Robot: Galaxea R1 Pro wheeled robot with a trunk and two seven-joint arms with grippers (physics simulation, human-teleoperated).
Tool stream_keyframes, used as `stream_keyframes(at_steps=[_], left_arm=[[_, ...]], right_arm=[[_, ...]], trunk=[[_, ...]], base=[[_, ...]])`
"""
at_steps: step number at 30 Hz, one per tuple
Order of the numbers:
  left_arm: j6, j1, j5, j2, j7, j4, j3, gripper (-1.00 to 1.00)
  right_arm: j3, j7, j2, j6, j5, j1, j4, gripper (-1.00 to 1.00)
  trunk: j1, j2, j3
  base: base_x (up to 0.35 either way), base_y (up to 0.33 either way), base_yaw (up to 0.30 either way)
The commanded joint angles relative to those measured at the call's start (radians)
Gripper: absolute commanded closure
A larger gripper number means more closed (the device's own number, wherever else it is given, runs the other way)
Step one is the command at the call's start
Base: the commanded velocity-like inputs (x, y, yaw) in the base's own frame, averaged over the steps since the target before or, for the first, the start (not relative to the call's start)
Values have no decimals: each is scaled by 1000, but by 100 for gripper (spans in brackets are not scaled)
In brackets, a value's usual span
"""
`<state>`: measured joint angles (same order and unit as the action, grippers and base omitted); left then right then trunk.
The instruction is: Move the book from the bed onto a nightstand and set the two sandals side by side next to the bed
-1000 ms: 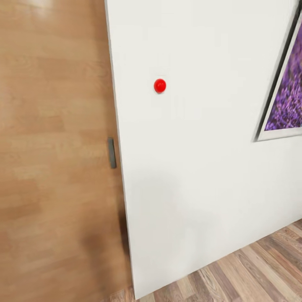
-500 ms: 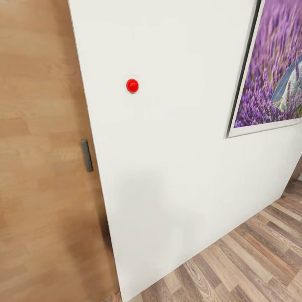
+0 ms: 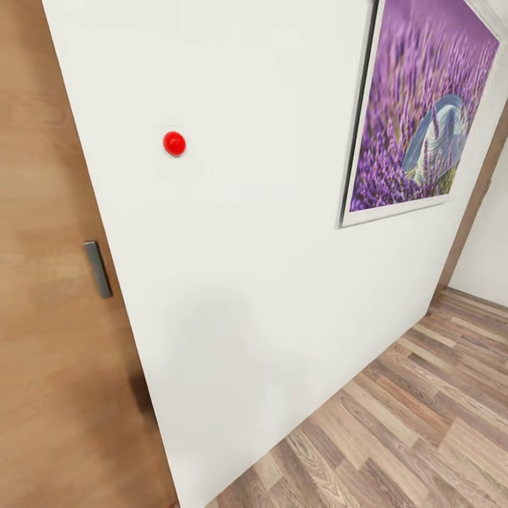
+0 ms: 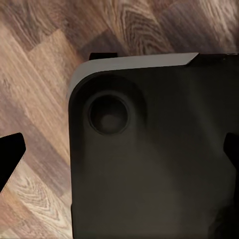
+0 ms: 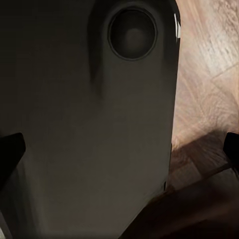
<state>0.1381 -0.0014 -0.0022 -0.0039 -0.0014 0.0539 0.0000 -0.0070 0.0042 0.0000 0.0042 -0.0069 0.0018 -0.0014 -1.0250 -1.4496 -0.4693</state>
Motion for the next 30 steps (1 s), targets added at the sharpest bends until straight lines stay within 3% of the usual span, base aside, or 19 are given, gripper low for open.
stream_keyframes(at_steps=[1,30], left_arm=[[3,0,0,0,0,0,0,-100],[3,0,0,0,0,0,0,-100]], right_arm=[[-1,0,0,0,-1,0,0,-100],[-1,0,-2,0,-2,0,0,-100]], trunk=[[0,0,-1],[0,0,-1]], base=[[0,0,-282],[0,0,-267]])
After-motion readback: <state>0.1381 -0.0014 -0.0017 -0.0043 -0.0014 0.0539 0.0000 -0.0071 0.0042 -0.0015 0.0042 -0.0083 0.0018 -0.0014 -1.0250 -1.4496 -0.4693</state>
